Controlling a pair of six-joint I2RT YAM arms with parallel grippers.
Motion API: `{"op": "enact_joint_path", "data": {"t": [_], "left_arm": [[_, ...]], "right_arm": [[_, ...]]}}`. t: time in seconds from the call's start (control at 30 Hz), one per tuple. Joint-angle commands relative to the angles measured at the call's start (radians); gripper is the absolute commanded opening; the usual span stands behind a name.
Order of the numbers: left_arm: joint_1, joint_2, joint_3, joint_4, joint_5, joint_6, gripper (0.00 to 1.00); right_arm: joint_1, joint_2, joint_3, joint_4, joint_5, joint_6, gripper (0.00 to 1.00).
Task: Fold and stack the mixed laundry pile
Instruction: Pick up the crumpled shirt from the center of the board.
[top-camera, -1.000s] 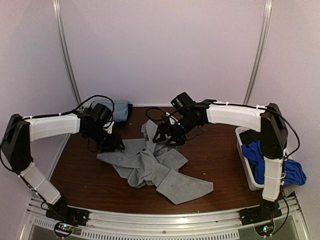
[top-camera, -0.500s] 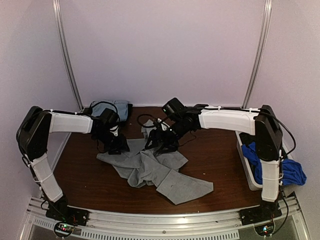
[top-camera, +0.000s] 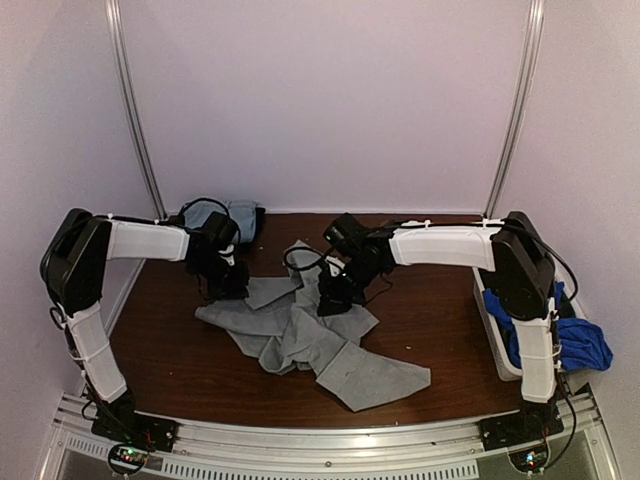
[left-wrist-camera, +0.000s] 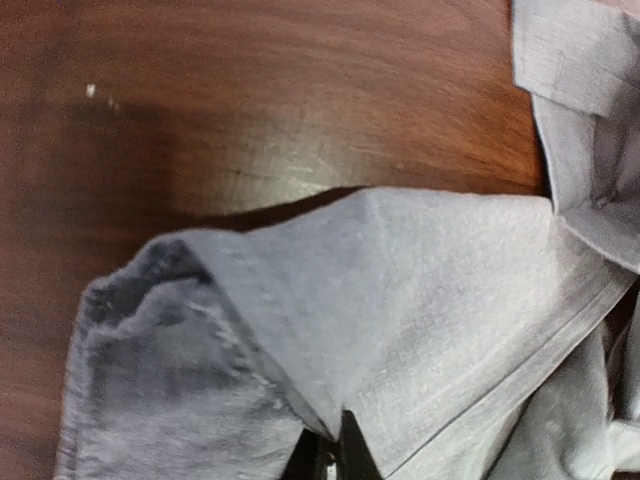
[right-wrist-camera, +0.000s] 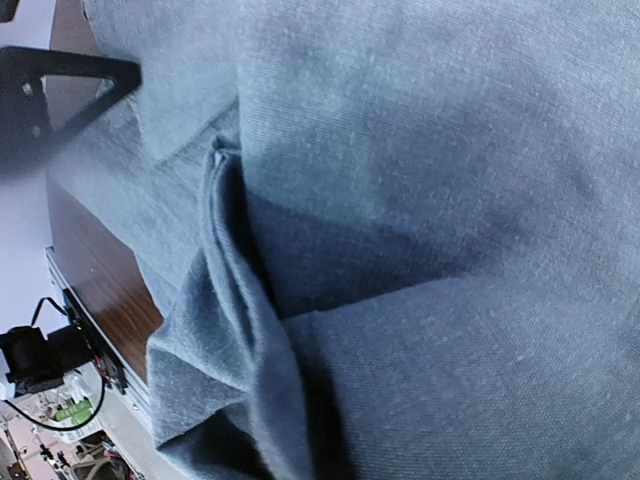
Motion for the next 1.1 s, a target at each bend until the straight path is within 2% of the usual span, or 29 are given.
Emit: {"op": "enact_joint_path", "data": {"t": [0.0,0.17,0.43,0.57,0.73,0.83,0.87,0.9,0.97,1.0,1.07], "left_arm": [[0.033,-0.093,0.037,-0.032,-0.044,0.004,0.00],[0.066,-0.216,0.029,-0.093,-0.048,0.023,0.00],[0.196,-0.409,-0.002,-0.261,0.000,0.051,0.00],[0.274,-0.444,-0.034,-0.357,0.004,0.088,0.00],[0.325,-0.465,-0.112,-0.350,-0.016,0.095,0.00],[0.326,-0.429,-0.133,-0.319,0.004,0.107,0.00],[0.326,-0.398,-0.132,-0.315,0.015,0.115,0.00],[0.326,-0.384,-0.134,-0.286,0.059,0.131,0.00],[0.326,-0.360,-0.131,-0.235,0.112,0.159,0.00],[0.326,-0.346,-0.115,-0.235,0.120,0.174,0.00],[0.326,-0.322,-0.079,-0.241,0.124,0.208,0.07]], "right_arm": [[-0.022,-0.116,-0.071,-0.067,0.076,-0.037,0.00],[-0.071,-0.298,-0.216,-0.104,0.113,-0.055,0.00],[-0.189,-0.591,-0.428,-0.253,0.154,-0.120,0.00],[-0.274,-0.703,-0.571,-0.310,0.191,-0.135,0.00],[-0.379,-0.808,-0.741,-0.315,0.227,-0.139,0.00],[-0.383,-0.790,-0.808,-0.258,0.162,-0.167,0.00],[-0.380,-0.772,-0.807,-0.247,0.116,-0.186,0.03],[-0.368,-0.760,-0.792,-0.242,0.080,-0.211,0.20],[-0.337,-0.760,-0.710,-0.254,0.082,-0.269,0.67],[-0.332,-0.758,-0.661,-0.260,0.087,-0.293,0.79],[-0.332,-0.733,-0.556,-0.271,0.110,-0.328,0.85]]}}
